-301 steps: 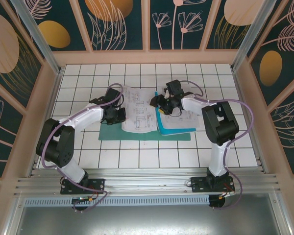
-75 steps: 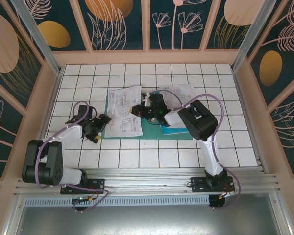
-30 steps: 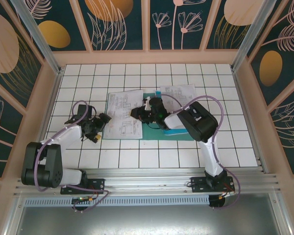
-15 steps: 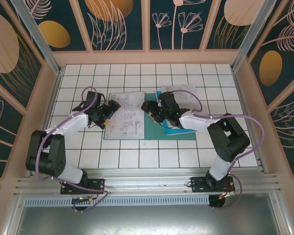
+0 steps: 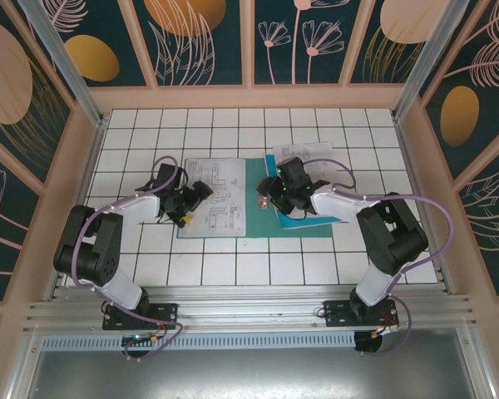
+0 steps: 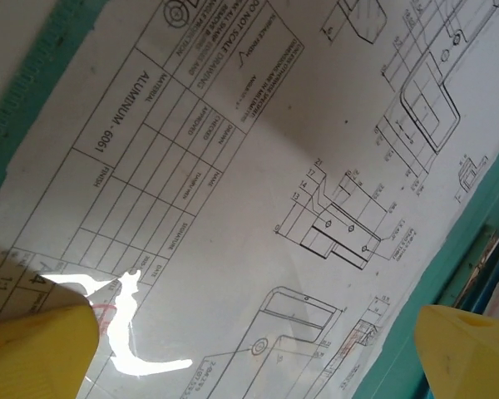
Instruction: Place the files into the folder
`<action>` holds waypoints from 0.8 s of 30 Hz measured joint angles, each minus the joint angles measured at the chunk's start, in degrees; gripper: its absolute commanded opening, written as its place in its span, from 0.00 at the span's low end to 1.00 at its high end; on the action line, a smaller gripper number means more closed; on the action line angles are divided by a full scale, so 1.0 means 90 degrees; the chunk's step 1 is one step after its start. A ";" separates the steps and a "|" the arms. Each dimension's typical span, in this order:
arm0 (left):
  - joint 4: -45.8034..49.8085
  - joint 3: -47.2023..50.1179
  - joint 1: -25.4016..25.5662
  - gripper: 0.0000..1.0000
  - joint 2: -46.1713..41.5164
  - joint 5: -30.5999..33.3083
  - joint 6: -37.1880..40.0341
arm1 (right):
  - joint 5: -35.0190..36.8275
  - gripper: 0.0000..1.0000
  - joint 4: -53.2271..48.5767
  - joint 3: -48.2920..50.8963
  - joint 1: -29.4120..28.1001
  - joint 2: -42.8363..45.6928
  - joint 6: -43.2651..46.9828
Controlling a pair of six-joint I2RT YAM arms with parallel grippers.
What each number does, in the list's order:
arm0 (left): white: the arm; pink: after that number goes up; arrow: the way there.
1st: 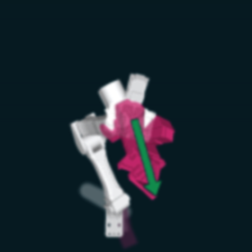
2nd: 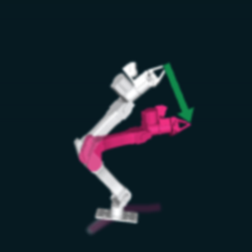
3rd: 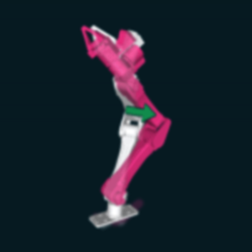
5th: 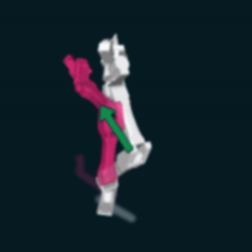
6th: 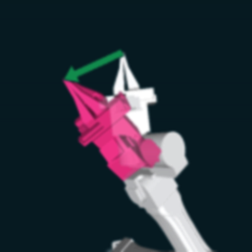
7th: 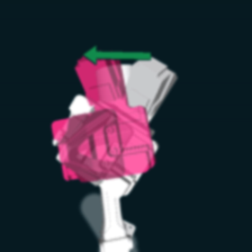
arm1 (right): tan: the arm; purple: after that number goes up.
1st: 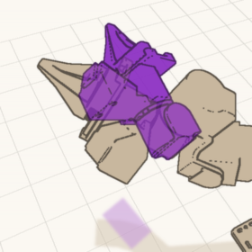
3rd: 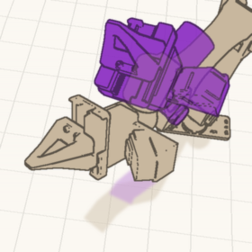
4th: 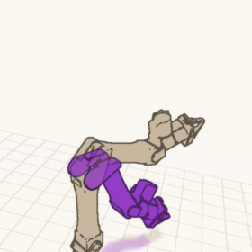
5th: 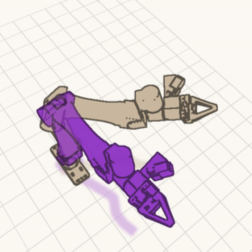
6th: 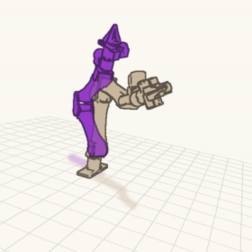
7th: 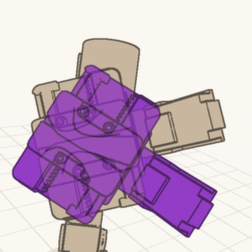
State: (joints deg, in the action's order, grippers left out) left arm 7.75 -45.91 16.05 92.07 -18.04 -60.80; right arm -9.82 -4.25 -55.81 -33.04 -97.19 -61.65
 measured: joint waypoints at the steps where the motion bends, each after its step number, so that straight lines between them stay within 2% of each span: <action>1: -0.0070 0.0061 0.0034 0.99 -0.0039 0.0000 -0.0049 | 0.0024 0.65 -0.0070 -0.0049 0.0044 0.0000 -0.0002; 12: -0.0559 0.0466 0.0923 0.99 -0.0274 -0.0022 -0.0726 | 0.0134 0.66 -0.0627 -0.0641 0.0131 -0.0304 -0.0153; 24: -0.0602 0.0520 0.1015 0.99 -0.0316 -0.0017 -0.0906 | 0.0134 0.66 -0.1105 -0.1428 0.0102 -0.0959 -0.0216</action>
State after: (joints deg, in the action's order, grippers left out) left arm 2.33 -41.23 25.19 89.23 -18.20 -68.95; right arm -8.62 -14.20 -68.66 -32.12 -105.82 -63.59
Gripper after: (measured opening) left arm 0.988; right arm 0.657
